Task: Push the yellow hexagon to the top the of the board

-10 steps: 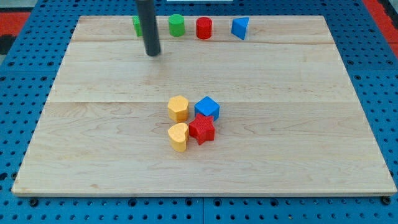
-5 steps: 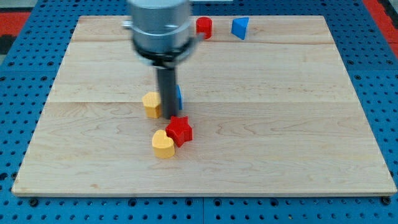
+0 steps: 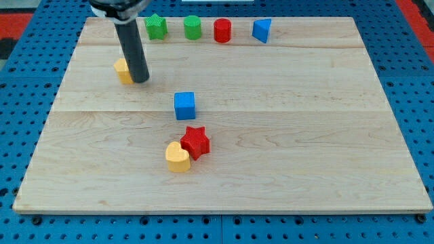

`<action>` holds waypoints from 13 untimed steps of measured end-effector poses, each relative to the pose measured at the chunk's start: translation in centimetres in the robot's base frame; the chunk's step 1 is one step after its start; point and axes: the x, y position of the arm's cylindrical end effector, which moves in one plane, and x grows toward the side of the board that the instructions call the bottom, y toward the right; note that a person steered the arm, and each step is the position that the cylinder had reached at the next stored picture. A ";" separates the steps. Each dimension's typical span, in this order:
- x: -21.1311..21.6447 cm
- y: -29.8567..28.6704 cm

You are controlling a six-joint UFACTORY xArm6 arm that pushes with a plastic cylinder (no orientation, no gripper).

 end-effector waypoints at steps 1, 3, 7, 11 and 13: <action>-1.9 -1.6; 1.5 -5.1; -2.7 -4.7; -5.3 -3.3; 8.4 -1.4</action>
